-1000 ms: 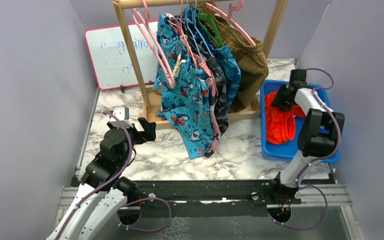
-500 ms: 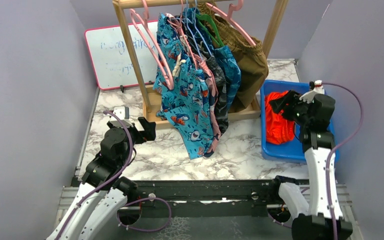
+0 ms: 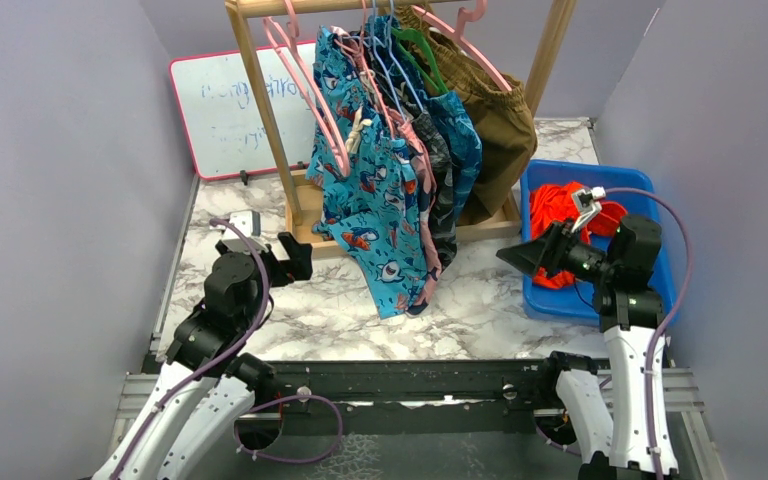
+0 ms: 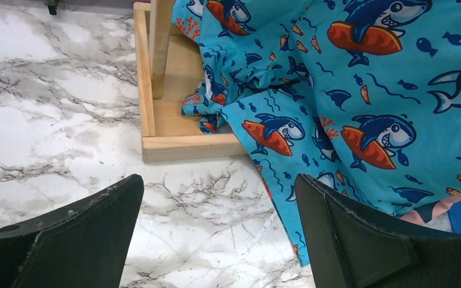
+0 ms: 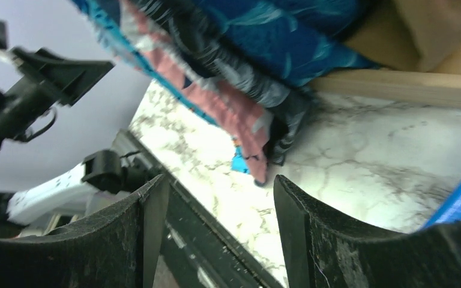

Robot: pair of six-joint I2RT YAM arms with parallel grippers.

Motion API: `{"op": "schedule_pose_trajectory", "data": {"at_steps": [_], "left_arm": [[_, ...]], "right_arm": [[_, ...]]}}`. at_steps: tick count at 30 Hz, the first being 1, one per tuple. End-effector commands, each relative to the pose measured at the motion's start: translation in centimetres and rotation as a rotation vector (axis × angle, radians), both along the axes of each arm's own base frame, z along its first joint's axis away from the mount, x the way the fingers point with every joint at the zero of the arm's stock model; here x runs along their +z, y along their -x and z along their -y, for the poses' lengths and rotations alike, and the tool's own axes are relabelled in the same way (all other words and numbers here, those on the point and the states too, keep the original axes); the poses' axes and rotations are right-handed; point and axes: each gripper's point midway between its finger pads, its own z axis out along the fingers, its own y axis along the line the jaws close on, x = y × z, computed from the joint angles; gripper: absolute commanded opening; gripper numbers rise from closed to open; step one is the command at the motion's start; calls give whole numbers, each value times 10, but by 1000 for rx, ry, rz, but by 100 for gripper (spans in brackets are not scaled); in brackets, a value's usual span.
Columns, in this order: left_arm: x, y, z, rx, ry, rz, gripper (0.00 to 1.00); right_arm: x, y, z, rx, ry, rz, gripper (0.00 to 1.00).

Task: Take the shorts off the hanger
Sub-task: Pick up the hanger from the clothes rod.

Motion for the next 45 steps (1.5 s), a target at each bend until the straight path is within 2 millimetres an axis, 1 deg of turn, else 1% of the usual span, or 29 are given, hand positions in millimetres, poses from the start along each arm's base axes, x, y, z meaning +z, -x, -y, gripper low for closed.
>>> {"op": "schedule_pose_trajectory", "data": {"at_steps": [1,3,5,7,8,10,12,14,16,19,21,22,25,28,30,32,35,36,41,45], "left_arm": [[7,-3,-2,22,18,14,99],[6,-3,-2,23,19,13,99],[6,-4,-2,24,21,13,99],[6,-4,-2,22,21,13,99],[6,-4,-2,22,21,13,99],[6,-4,-2,20,21,13,99],[5,-4,-2,21,21,13,99],[5,-4,-3,23,20,15,99],[6,-3,-3,23,22,18,99],[7,-2,-4,27,24,22,99],[7,-2,-5,29,25,26,99],[8,-2,-5,29,26,29,99],[8,-1,-5,31,28,31,99],[9,-1,-6,31,29,33,99],[9,-1,-6,31,30,35,99],[9,0,-6,34,30,38,99],[9,0,-7,35,30,38,99],[9,0,-6,33,31,39,99],[9,0,-6,31,29,36,99],[8,0,-6,31,28,36,99]], "right_arm": [[3,29,-22,185,-60,-10,65],[-1,32,-28,221,-65,-34,64],[-10,37,-42,289,-57,-86,62],[-25,36,-54,281,21,-137,56],[-29,35,-60,273,54,-135,56],[-32,41,-78,307,70,-137,56],[-35,51,-102,358,83,-139,55],[-38,58,-123,355,151,-97,55],[-39,63,-137,318,225,-38,55],[-42,67,-153,288,320,17,55],[-45,63,-159,248,411,33,55],[-44,60,-162,229,454,52,55],[-18,45,-169,128,520,127,54],[13,26,-173,43,505,196,53],[32,20,-179,35,482,256,53],[45,15,-182,23,473,292,53],[51,9,-183,4,495,310,53],[54,5,-181,-26,502,317,53],[68,2,-190,-23,468,353,54],[80,-6,-189,-72,463,374,55]]}}
